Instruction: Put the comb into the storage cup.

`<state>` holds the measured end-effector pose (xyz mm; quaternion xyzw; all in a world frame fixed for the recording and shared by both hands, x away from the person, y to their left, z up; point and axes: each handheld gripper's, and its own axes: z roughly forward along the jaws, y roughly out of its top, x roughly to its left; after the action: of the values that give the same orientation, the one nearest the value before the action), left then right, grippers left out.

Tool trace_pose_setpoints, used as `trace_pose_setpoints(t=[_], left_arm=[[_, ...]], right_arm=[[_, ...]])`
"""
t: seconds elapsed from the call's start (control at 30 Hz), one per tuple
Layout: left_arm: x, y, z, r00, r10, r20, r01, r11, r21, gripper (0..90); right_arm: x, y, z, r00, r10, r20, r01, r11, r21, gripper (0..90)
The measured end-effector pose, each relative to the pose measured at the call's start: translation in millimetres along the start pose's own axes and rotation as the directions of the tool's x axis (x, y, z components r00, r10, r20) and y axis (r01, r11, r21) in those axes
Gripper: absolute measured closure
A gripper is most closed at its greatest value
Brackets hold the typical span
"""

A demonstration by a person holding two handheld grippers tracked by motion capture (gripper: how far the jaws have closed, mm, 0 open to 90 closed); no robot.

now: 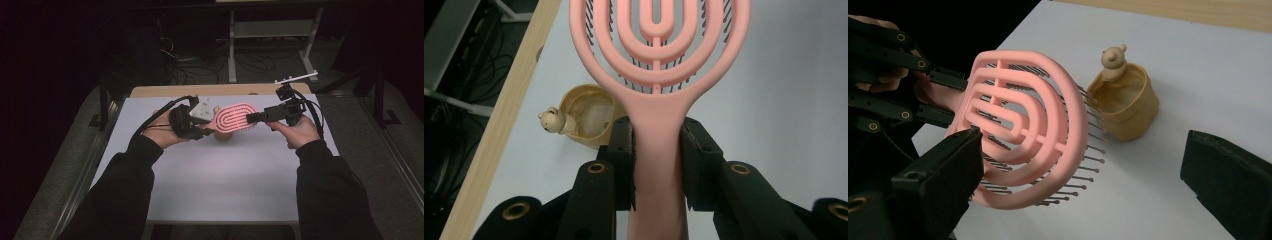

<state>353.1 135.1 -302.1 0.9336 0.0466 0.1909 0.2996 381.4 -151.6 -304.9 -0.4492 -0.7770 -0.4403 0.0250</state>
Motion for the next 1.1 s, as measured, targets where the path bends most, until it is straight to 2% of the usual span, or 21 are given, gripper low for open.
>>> trace_pose_setpoints(t=[0.23,0.3,0.4,0.57,0.7,0.77,0.83,0.9,1.0,1.07,1.1], left_arm=[[0.1,-1.5,3.7,0.9999,-0.008,-0.013,0.008,0.9998,-0.018,69.7],[0.5,-1.6,5.0,0.9999,-0.008,-0.015,0.008,0.9998,-0.018,69.7],[0.2,-1.9,6.2,0.9997,-0.007,-0.023,0.007,0.9997,-0.024,69.6],[-0.6,-2.2,7.4,0.9994,-0.012,-0.032,0.01,0.999,-0.043,69.6],[-0.4,-3.8,6.5,0.9991,-0.016,-0.038,0.014,0.9987,-0.05,69.6],[-0.6,-4.6,5.8,0.9985,-0.019,-0.051,0.016,0.9978,-0.065,69.6],[-1.3,-4.7,6.4,0.9979,-0.013,-0.063,0.009,0.9976,-0.069,69.6],[-2.2,-4.8,7.4,0.9973,-0.013,-0.072,0.007,0.9972,-0.075,69.6],[-2.0,-6.1,8.4,0.997,-0.02,-0.075,0.014,0.9965,-0.082,69.6],[-1.6,-7.0,8.0,0.9964,-0.022,-0.082,0.015,0.9959,-0.089,69.6],[-1.3,-7.5,8.0,0.9958,-0.027,-0.088,0.018,0.9951,-0.097,69.6]], right_arm=[[-3.5,0.7,5.1,0.9934,0.09,-0.071,-0.089,0.9959,0.016,11.1],[-3.2,1.0,5.1,0.9948,0.082,-0.06,-0.082,0.9966,0.011,13.7],[-4.4,0.9,6.1,0.9929,0.084,-0.084,-0.083,0.9964,0.016,19.5],[-3.2,1.9,11.4,0.9837,0.106,-0.146,-0.102,0.9943,0.033,25.0],[-4.4,2.7,13.3,0.9775,0.139,-0.159,-0.136,0.9903,0.029,29.0],[-7.4,2.7,12.7,0.9688,0.176,-0.174,-0.176,0.9842,0.019,32.0],[-10.4,2.9,13.7,0.9554,0.215,-0.202,-0.215,0.9763,0.023,33.0],[-11.4,3.5,15.3,0.9505,0.23,-0.209,-0.229,0.9731,0.029,34.2],[-14.2,4.1,16.2,0.9353,0.271,-0.228,-0.273,0.9617,0.023,38.0],[-16.0,4.3,15.8,0.9243,0.294,-0.244,-0.299,0.9541,0.015,42.3],[-17.2,4.2,15.6,0.9146,0.308,-0.262,-0.316,0.9487,0.012,44.0]])
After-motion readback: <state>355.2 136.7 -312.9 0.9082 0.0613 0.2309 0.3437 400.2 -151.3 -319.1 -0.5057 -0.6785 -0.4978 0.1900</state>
